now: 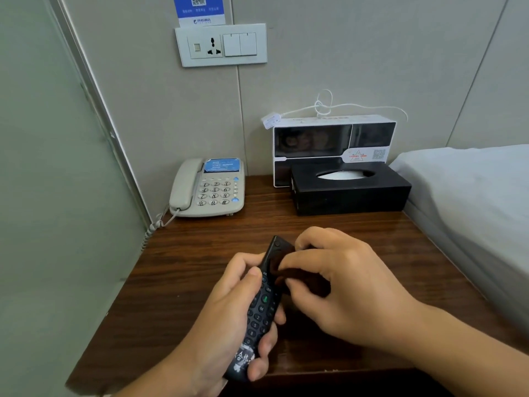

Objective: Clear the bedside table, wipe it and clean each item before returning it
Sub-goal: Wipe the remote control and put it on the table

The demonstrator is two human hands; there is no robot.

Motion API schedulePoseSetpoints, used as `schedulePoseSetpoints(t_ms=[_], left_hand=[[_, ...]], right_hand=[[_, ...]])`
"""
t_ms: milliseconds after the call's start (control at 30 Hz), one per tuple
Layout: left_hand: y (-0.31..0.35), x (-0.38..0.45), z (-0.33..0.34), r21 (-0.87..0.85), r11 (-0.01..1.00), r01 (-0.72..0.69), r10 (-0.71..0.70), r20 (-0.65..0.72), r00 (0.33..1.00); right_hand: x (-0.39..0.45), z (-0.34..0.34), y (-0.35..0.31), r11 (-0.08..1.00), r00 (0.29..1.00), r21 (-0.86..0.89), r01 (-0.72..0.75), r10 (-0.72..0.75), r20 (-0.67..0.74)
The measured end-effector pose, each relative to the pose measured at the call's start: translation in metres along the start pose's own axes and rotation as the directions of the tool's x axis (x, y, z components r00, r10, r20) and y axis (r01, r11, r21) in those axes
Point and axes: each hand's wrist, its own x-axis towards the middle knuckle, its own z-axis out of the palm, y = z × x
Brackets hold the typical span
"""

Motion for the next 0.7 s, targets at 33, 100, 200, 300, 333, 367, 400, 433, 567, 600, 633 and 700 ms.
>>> schedulePoseSetpoints(t_ms=[33,100,200,300,333,367,400,433,567,600,633,700], left_hand=[[-0.001,0.0,0.0,0.009,1.0,-0.003,0.003,-0.01,1.0],[-0.001,0.002,-0.002,0.037,0.999,-0.021,0.022,-0.029,0.999],[0.003,0.004,-0.003,0.062,0.997,-0.056,0.058,-0.034,0.998],[0.008,0.007,-0.004,0.073,0.994,-0.075,0.076,-0.012,0.997],[0.008,0.007,-0.004,0.077,0.994,-0.079,0.08,-0.005,0.997],[0.009,0.007,-0.004,0.078,0.993,-0.083,0.083,0.001,0.997],[0.009,0.007,-0.004,0.08,0.993,-0.087,0.087,0.004,0.996],[0.009,0.006,-0.003,0.085,0.992,-0.092,0.092,0.009,0.996],[0.009,0.005,0.0,0.078,0.991,-0.108,0.106,0.023,0.994],[0.009,0.005,0.0,0.068,0.991,-0.112,0.111,0.02,0.994],[0.008,0.005,0.0,0.064,0.991,-0.118,0.117,0.013,0.993],[0.007,0.004,-0.001,0.07,0.989,-0.128,0.129,-0.002,0.992]], right_hand=[[-0.001,0.001,-0.002,1.0,1.0,0.024,0.004,-0.005,0.016],[-0.001,0.005,-0.007,0.997,1.0,0.076,0.011,-0.013,0.022],[0.006,0.007,-0.003,0.998,0.997,0.06,-0.027,0.031,-0.073],[0.012,0.007,0.006,0.993,0.977,0.014,-0.114,0.115,-0.178],[0.011,0.008,0.006,0.991,0.973,-0.002,-0.13,0.128,-0.19],[0.009,0.011,0.004,0.99,0.973,-0.024,-0.142,0.135,-0.19],[0.005,0.013,0.003,0.987,0.973,-0.046,-0.152,0.141,-0.181],[0.002,0.015,0.002,0.984,0.974,-0.061,-0.164,0.152,-0.166],[-0.005,0.017,0.001,0.982,0.972,-0.059,-0.178,0.166,-0.164],[-0.005,0.018,-0.001,0.984,0.973,-0.059,-0.168,0.156,-0.169],[-0.005,0.018,-0.002,0.986,0.974,-0.054,-0.16,0.149,-0.171],[-0.003,0.018,-0.004,0.987,0.972,-0.045,-0.155,0.144,-0.185]])
